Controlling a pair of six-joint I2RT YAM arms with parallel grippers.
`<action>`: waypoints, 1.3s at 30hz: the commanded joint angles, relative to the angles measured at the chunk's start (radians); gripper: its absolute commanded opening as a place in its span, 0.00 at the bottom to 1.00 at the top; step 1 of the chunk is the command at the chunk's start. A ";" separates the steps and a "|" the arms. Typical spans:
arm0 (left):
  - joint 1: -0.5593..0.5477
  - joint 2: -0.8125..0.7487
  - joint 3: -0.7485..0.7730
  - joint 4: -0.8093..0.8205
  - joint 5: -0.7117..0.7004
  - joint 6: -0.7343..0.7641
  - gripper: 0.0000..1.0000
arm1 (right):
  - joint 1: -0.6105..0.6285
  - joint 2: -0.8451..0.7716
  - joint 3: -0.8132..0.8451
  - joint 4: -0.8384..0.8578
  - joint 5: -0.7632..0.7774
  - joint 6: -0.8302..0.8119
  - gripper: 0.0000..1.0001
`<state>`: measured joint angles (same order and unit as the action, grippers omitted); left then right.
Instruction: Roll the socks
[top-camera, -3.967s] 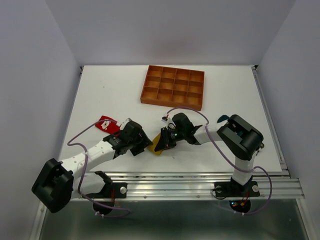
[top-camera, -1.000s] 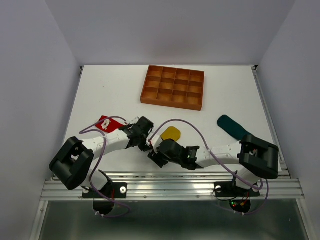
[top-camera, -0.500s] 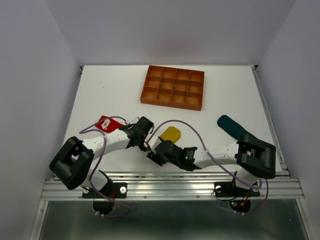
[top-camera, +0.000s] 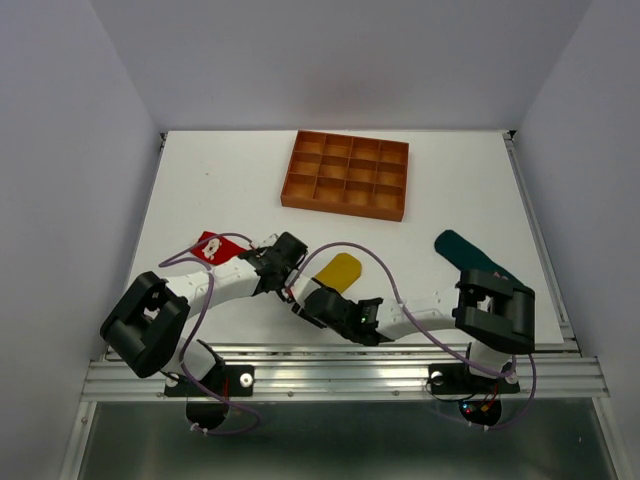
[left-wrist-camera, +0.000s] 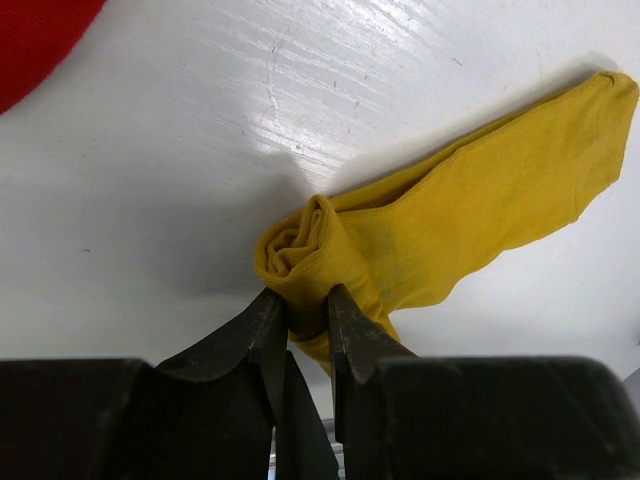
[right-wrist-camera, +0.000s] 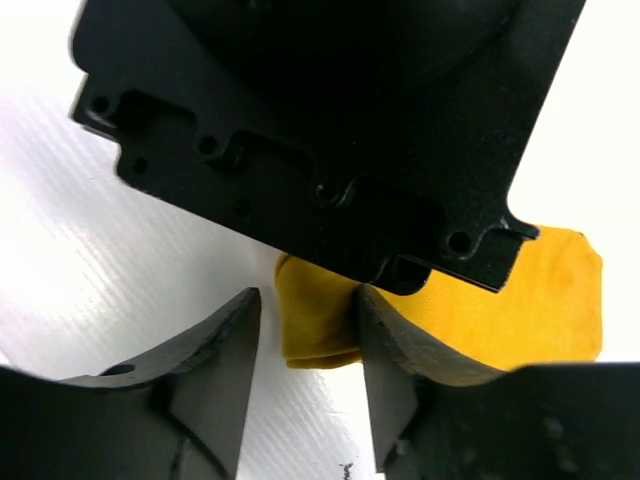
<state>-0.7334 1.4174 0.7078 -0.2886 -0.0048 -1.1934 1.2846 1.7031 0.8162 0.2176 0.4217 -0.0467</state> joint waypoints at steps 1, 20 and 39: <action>-0.011 0.018 0.016 -0.069 0.000 0.005 0.00 | 0.021 0.053 0.026 -0.017 0.075 -0.022 0.46; 0.035 -0.147 0.016 -0.127 -0.038 0.002 0.55 | -0.017 0.046 -0.018 0.025 -0.026 0.275 0.08; 0.112 -0.305 -0.053 -0.071 -0.029 0.092 0.71 | -0.300 -0.095 -0.314 0.431 -0.534 0.714 0.04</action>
<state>-0.6262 1.1336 0.6762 -0.3870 -0.0380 -1.1450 1.0142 1.6329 0.5785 0.5526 -0.0227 0.5304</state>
